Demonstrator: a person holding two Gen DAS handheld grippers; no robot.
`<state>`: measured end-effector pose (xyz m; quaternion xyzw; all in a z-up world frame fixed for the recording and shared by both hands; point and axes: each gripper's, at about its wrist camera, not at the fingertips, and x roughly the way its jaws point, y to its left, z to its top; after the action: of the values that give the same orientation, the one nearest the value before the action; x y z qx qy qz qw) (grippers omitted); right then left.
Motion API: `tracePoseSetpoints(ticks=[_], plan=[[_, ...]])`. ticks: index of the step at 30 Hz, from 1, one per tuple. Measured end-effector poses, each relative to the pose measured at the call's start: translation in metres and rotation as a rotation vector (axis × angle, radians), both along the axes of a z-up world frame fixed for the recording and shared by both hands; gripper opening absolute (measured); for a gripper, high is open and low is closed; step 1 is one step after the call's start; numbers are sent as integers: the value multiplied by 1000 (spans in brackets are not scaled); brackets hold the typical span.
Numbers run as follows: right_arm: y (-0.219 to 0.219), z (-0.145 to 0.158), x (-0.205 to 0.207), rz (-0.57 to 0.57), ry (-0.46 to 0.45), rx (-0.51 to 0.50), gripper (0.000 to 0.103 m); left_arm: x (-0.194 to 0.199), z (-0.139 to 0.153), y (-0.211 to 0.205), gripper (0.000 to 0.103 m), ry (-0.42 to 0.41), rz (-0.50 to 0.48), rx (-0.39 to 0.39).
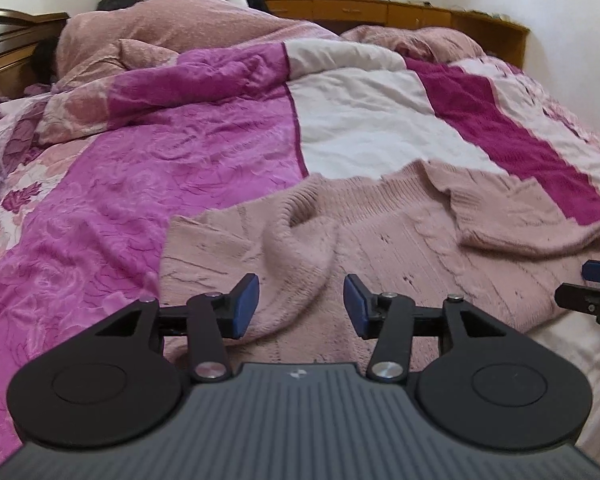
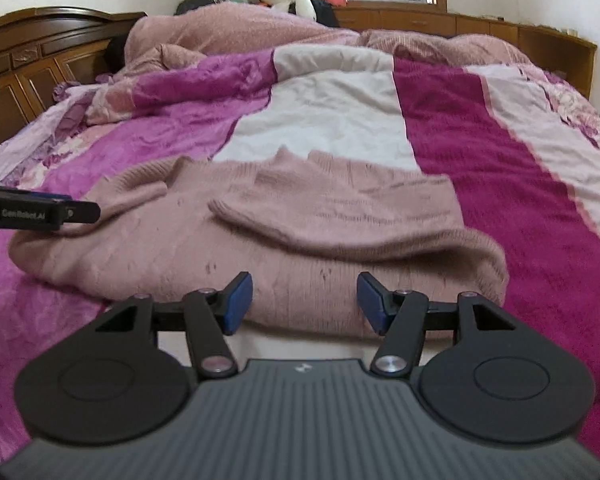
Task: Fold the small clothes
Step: 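Close the left tool on the folded cardigan's edge, then lift and tuck the cardigan edge with the left tool, then open it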
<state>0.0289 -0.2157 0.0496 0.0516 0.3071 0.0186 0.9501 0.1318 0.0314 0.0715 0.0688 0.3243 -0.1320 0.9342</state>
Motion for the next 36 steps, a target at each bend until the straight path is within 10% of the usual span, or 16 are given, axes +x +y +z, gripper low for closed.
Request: tracePoseSetpoints(ticks=[12, 16, 21, 36], plan=[[-2, -15, 5, -13, 28, 22, 61, 22, -25, -24, 55, -34, -31, 158], [-1, -15, 5, -6, 30, 12, 62, 34, -27, -24, 15, -54, 23, 167], [-3, -16, 5, -1, 30, 19, 62, 45, -7, 0, 13, -127, 172, 96], [1, -18, 4, 6, 29, -8, 63, 112, -17, 107, 14, 90, 446, -277]])
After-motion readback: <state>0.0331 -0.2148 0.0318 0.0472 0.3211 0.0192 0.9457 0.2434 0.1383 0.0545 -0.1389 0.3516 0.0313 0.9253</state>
